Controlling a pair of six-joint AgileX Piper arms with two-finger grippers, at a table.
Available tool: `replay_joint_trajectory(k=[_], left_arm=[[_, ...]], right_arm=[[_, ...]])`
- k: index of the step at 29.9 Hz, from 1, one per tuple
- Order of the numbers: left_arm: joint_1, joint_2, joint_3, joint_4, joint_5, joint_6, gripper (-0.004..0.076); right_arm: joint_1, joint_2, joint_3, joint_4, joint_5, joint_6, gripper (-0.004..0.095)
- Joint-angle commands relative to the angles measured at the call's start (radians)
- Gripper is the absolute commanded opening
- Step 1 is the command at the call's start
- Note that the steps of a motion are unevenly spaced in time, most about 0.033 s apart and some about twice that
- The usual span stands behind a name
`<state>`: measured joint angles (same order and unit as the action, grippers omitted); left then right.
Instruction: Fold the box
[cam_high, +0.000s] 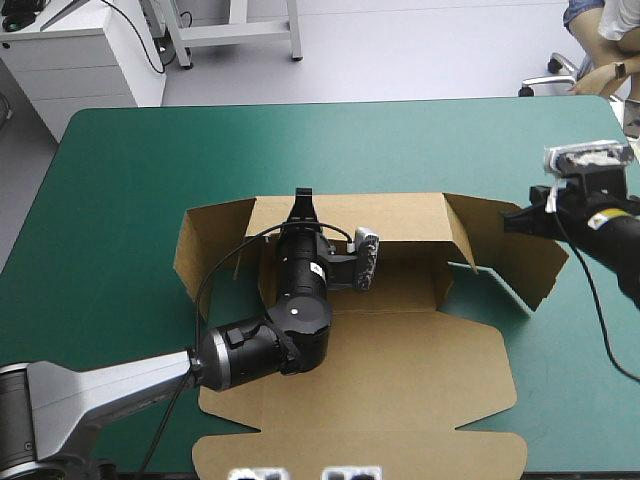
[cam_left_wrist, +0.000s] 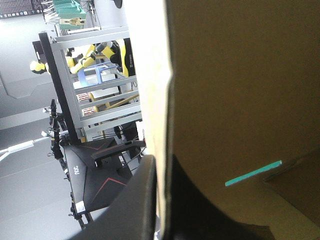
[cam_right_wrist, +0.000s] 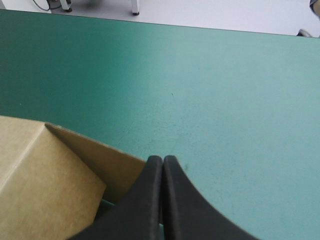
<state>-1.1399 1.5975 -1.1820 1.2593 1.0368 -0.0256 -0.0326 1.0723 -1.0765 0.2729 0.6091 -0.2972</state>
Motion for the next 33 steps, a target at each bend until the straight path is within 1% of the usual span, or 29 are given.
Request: replay_joint_trajectory(k=[1, 9, 12, 16, 21, 26, 29, 33], left_arm=[[-0.008, -0.037, -0.018, 0.030, 0.020, -0.002, -0.0008], [-0.008, -0.037, -0.018, 0.023, 0.020, -0.013, -0.0008], [-0.008, -0.037, -0.018, 0.023, 0.020, -0.030, -0.0008], [-0.008, -0.037, -0.018, 0.023, 0.020, -0.032, -0.0008], [-0.008, -0.037, -0.018, 0.023, 0.020, -0.032, -0.0008], [-0.008, -0.037, -0.018, 0.022, 0.018, -0.032, -0.0008], [-0.008, -0.037, -0.018, 0.022, 0.018, -0.032, -0.0008], [-0.008, -0.037, -0.018, 0.022, 0.018, -0.032, -0.0008]], right_arm=[[-0.004, 0.136, -0.175, 0.051, 0.042, -0.007, -0.0019], [-0.004, 0.474, -0.563, 0.058, 0.348, 0.011, -0.0020], [-0.004, 0.553, -0.654, 0.060, 0.465, 0.048, -0.0020], [-0.004, 0.606, -0.693, 0.075, 0.640, 0.050, -0.0020], [-0.004, 0.581, -0.621, 0.085, 0.642, 0.037, -0.0020], [-0.004, 0.514, -0.484, 0.102, 0.642, -0.010, -0.0020], [-0.004, 0.459, -0.392, 0.145, 0.642, -0.062, -0.0020], [-0.004, 0.380, -0.321, 0.246, 0.642, -0.113, -0.0020]])
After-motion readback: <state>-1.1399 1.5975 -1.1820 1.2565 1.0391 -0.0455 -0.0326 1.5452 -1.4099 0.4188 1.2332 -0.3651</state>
